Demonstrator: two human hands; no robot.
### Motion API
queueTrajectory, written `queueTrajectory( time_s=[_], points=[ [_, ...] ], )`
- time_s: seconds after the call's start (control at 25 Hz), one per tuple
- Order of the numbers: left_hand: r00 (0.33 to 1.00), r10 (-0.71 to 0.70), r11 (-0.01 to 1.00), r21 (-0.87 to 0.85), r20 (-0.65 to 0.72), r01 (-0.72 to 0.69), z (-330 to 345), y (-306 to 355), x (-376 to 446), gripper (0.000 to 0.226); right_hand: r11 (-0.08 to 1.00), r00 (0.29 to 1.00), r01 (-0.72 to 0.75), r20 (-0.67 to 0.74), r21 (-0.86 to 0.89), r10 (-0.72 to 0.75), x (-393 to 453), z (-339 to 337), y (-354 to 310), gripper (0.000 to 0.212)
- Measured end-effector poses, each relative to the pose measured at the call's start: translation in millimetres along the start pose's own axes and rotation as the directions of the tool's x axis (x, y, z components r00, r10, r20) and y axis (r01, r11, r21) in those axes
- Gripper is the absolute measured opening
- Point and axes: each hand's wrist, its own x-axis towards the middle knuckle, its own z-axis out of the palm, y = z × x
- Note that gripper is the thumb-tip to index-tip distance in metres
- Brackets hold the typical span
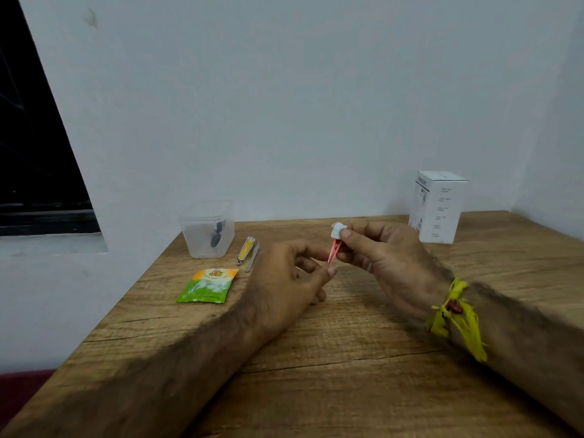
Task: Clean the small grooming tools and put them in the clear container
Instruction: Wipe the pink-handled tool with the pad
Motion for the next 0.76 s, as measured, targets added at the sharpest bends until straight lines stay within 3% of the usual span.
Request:
queueTrajectory(
  time_s=[0.12, 0.28, 0.44, 0.76],
  points=[
    [0.999, -0.049, 0.995, -0.089, -0.007, 0.048, -2.6, -0.6, 2.3, 0.017, 0.999, 0.998, 0.045, 0.034, -0.015, -0.045, -2.2, 3.2, -2.5, 0.014],
    [0.996, -0.092, 0.964, -0.251, 0.018, 0.093, -6.2, -3.8, 4.0, 0.019, 0.998, 0.996, 0.011, -0.095, 0.066, -0.005, 1.8, 1.4, -3.7, 0.011],
    [0.996, -0.073, 0.971, -0.226, 0.043, 0.081, -5.3, -3.6, 3.0, 0.02, 0.997, 0.995, -0.077, -0.053, 0.03, 0.079, 0.8, 2.1, 1.2, 0.008],
    [0.996, -0.055, 0.972, -0.226, 0.063, 0.068, -4.6, -2.2, 1.7, 0.026, 0.998, 0.997, -0.069, -0.046, 0.001, 0.069, -0.7, 3.6, -0.1, 0.007]
  ],
)
